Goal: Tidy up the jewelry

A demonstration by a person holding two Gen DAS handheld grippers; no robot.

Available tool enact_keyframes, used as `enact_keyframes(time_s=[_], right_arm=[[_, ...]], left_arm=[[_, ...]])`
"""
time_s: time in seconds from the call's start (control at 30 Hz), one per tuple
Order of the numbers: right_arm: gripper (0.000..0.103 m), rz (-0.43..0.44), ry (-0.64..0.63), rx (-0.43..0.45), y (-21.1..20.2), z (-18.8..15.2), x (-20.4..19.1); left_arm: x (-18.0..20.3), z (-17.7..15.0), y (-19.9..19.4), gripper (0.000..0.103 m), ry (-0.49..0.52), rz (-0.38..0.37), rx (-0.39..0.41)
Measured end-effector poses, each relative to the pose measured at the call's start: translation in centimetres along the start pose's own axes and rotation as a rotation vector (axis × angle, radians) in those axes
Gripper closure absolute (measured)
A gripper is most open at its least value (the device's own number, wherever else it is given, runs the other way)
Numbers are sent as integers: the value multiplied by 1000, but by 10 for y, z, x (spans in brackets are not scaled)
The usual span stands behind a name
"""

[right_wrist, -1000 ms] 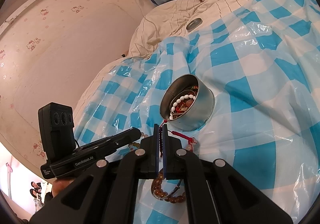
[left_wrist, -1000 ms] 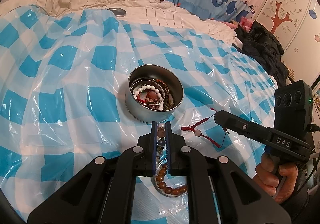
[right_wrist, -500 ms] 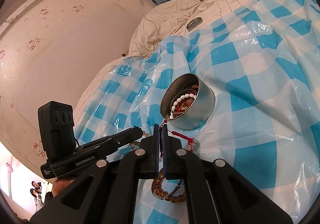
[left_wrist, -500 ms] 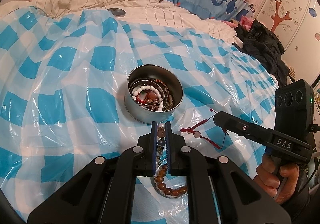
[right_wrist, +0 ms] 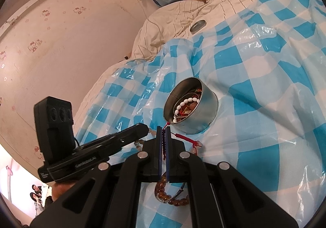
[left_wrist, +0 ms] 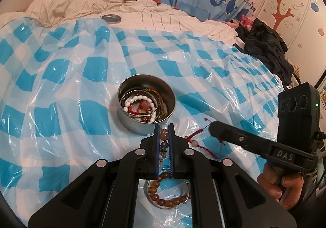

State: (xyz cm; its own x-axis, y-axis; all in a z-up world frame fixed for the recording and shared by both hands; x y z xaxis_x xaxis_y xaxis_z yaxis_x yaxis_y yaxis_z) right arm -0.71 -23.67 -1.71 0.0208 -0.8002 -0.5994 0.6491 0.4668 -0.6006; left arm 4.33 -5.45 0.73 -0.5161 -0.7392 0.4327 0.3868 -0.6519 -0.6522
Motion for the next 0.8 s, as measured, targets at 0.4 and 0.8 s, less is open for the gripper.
enact_keyframes(time_s=[0.4,0.8], right_arm=[[100,-5,2,-13,5,-2,9],[99,6,2,-13,6,-4,4]], left_arm=[[8,5,4,96,1,-8,6],[15,4,13,96,8,-10,-8]])
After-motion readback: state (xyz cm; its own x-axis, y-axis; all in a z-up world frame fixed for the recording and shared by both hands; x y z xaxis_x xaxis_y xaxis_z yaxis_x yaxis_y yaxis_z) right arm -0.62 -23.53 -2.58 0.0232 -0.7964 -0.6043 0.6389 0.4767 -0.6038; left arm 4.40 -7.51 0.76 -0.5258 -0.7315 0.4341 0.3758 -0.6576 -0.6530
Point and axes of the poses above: each gripper's, at about its wrist camera, not at the fingertips, and y roughly the way its jaws point, x to its right, z to its top, the point moved 3 cm from there along y, roughly the way its jaws point, and after that the axes turned 12 degrees about -z, right-handed, at the moved point
